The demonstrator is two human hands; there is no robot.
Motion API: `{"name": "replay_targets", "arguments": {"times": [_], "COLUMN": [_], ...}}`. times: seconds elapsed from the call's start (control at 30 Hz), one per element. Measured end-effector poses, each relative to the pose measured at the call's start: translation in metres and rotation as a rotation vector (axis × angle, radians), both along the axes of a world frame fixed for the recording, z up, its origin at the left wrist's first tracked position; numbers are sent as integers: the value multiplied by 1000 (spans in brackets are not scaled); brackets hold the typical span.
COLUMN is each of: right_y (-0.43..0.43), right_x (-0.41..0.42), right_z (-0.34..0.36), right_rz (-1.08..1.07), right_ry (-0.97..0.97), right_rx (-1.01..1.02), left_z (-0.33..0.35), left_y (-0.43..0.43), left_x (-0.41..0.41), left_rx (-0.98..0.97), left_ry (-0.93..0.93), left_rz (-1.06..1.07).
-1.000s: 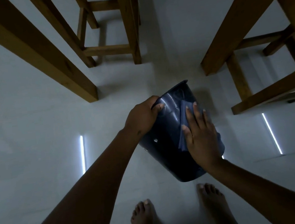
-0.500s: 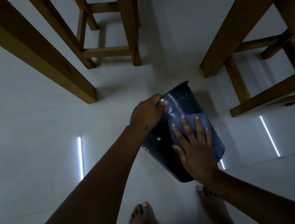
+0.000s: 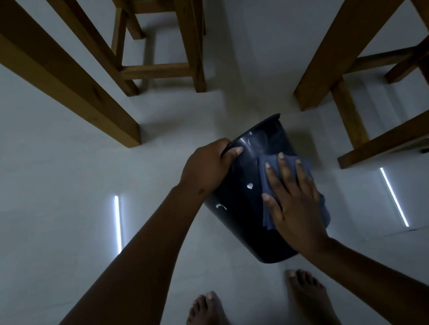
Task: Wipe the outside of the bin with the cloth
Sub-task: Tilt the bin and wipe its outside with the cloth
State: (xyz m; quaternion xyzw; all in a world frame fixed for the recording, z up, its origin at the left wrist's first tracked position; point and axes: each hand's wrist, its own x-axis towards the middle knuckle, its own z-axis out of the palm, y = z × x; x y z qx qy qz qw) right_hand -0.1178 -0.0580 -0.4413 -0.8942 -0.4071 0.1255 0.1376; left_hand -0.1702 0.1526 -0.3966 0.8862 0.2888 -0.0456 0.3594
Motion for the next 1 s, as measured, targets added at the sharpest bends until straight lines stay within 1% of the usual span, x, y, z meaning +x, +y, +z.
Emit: {"name": "replay_targets", "arguments": {"times": [0.07, 0.2, 0.23, 0.27, 0.3, 0.4, 0.47, 0.53, 0.63, 0.67, 0.77, 0.87, 0.93, 1.0], "right_y": [10, 25, 21, 16, 10, -2, 8, 19, 18, 12, -1, 12, 23, 25], "right_x": [16, 46, 45, 40, 31, -2, -2, 12, 27, 20, -10, -5, 13, 25], "right_z": [-1, -3, -2, 0, 2, 3, 4, 4, 1, 2, 4, 4, 2, 0], "right_rz": [-3, -199, -220, -214, -178, 3, 59, 24, -86, -108, -8, 77, 26, -86], "right_ry": [23, 264, 283, 267, 211, 30, -21, -1, 104, 86, -42, -90, -23, 90], "right_rx": [49, 155, 149, 127, 88, -49, -40, -17, -9, -23, -96, -72, -35, 5], "left_z": [2, -3, -3, -4, -4, -5, -3, 1, 5, 4, -1, -3, 0, 0], "left_y": [-1, -7, -7, -7, -8, -9, -9, -11, -12, -11, -8, -7, -9, -9], "left_x": [5, 7, 7, 8, 9, 10, 14, 19, 26, 26, 21, 21, 25, 27], "left_rx": [3, 17, 22, 24, 25, 30, 18, -5, -26, -34, -43, -57, -63, -61], "left_ry": [-10, -2, -2, 2, 6, 17, 12, 14, 36, 42, 46, 30, 31, 39], "left_rz": [4, 64, 70, 72, 74, 81, 85, 77, 66, 74, 94, 97, 86, 83]}}
